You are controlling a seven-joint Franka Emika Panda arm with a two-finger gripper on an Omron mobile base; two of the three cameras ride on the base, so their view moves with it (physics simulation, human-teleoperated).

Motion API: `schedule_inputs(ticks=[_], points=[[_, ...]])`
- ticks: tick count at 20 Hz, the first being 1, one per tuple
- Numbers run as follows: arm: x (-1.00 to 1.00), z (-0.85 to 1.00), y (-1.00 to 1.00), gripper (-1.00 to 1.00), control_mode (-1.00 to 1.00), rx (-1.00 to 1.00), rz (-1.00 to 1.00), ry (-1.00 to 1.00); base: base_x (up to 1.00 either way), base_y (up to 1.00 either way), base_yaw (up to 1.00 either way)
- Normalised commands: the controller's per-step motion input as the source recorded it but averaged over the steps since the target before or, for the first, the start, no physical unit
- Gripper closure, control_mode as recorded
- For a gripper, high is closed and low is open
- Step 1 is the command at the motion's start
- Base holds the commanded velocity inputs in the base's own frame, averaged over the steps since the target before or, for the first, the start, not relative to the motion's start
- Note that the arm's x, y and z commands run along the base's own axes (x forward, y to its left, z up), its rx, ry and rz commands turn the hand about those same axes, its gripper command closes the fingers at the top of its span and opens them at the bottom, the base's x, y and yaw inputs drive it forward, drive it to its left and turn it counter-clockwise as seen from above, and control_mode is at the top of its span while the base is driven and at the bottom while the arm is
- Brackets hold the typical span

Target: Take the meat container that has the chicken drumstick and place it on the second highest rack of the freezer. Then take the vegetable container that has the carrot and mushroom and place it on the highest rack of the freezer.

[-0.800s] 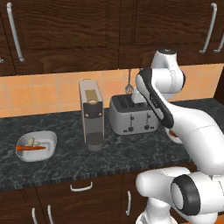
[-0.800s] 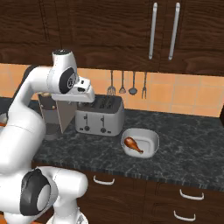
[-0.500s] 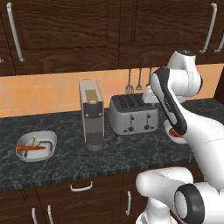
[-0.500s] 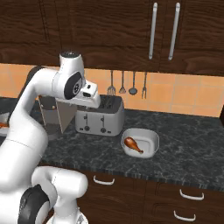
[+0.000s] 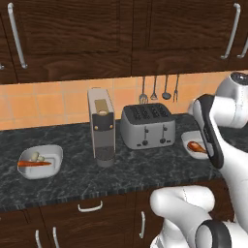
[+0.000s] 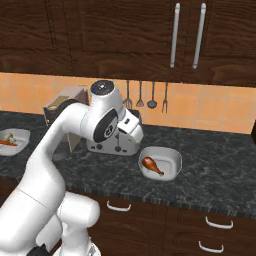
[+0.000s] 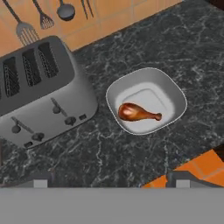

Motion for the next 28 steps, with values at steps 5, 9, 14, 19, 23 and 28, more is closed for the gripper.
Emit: schedule_inputs(ticks=[5, 9, 14, 19, 23, 28], points=[[0.06, -0.50, -1.00, -1.00, -1.00, 0.10, -0.41, 0.00, 0.00, 0.00, 0.00], [-0.37, -1.00, -1.00, -1.00, -1.00, 0.41, -0.40, 0.12, 0.00, 0.00, 0.00], [0.09, -0.64, -0.70, -1.00, -1.00, 0.27, -0.30, 0.37, 0.00, 0.00, 0.00], [0.39, -0.45, -0.44, -1.00, -1.00, 0.05, -0.04, 0.05, 0.00, 0.00, 0.00], [0.47, -0.60, -0.28, -1.00, -1.00, 0.09, -0.05, 0.00, 0.00, 0.00, 0.00], [0.71, -0.50, 0.00, -1.00, -1.00, 0.00, -0.03, 0.06, 0.00, 0.00, 0.00]])
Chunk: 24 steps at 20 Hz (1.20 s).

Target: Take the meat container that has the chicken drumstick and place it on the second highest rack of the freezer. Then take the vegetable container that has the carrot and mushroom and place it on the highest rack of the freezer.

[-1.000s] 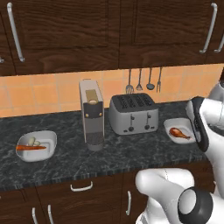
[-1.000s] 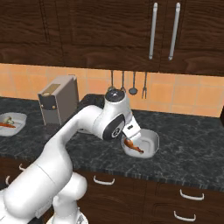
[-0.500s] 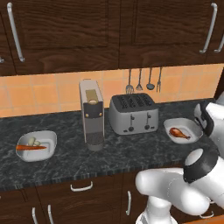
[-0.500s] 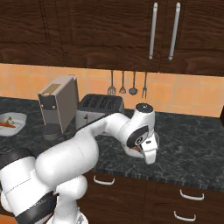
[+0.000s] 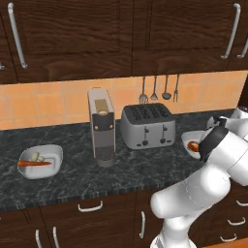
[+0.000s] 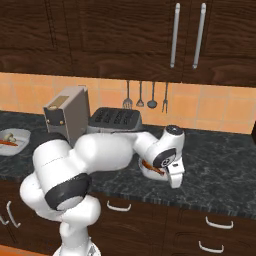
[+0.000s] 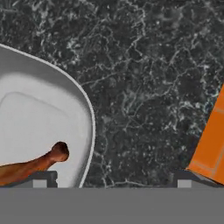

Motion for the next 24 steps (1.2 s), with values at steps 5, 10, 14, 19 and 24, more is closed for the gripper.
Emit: schedule_inputs(ticks=[5, 10, 14, 19, 24], points=[[0.07, -0.58, -0.16, -1.00, -1.00, 0.03, -0.01, 0.04, 0.00, 0.00, 0.00], [0.09, -0.23, 0.00, 1.00, -1.00, 0.00, 0.00, 0.02, 0.00, 0.00, 0.00], [0.00, 0.00, 0.00, 1.00, -1.00, 0.00, 0.00, 0.00, 0.00, 0.00, 0.00], [-0.07, 0.03, 0.00, 1.00, -1.00, 0.00, 0.00, 0.00, 0.00, 0.00, 0.00], [-0.68, 0.78, 0.15, 1.00, -1.00, 0.06, -0.05, -0.09, 0.00, 0.00, 0.00]])
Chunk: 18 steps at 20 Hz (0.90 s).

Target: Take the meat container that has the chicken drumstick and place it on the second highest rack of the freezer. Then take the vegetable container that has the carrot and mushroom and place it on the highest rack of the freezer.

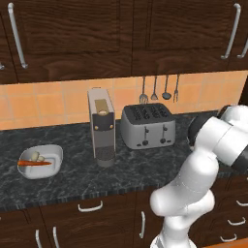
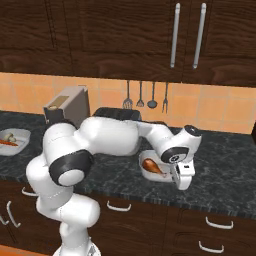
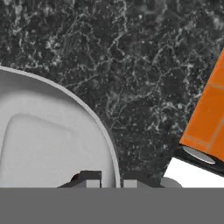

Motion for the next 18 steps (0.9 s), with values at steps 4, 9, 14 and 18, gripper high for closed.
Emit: schedule_inputs(ticks=[4, 9, 14, 18], points=[[-1.00, 1.00, 0.65, 1.00, -1.00, 0.02, -0.06, -0.30, 0.00, 0.00, 0.00], [-0.73, 0.99, 1.00, 1.00, -1.00, -0.02, -0.09, -0.28, 0.00, 0.00, 0.00], [-0.54, 0.65, 1.00, 1.00, -1.00, -0.11, -0.02, -0.07, 0.00, 0.00, 0.00], [-0.39, 0.28, 1.00, 1.00, -1.00, -0.06, 0.00, 0.00, 0.00, 0.00, 0.00]])
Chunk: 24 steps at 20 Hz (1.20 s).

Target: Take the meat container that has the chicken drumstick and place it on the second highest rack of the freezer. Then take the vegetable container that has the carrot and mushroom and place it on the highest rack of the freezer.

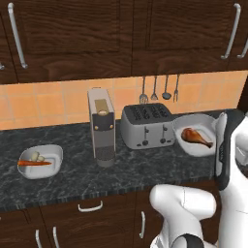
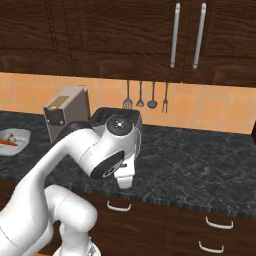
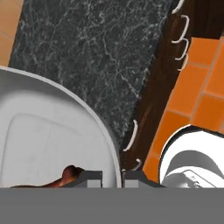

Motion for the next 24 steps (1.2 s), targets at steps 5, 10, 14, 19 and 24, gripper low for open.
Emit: schedule_inputs(ticks=[5, 10, 14, 19, 24], points=[[-0.90, 0.02, 1.00, 1.00, -1.00, -0.11, 0.08, -0.15, 0.00, 0.00, 0.00], [-0.40, 0.00, 0.60, 1.00, 1.00, -0.01, -0.03, -0.17, -0.28, 0.15, -0.22], [0.00, 0.00, 0.00, 1.00, 1.00, 0.00, 0.00, 0.00, -0.32, 0.24, -0.92], [0.00, 0.00, 0.00, 1.00, 1.00, 0.00, 0.00, 0.00, -0.18, 0.09, -1.00], [0.00, 0.00, 0.00, 1.00, 1.00, 0.00, 0.00, 0.00, -0.11, -0.02, -0.98]])
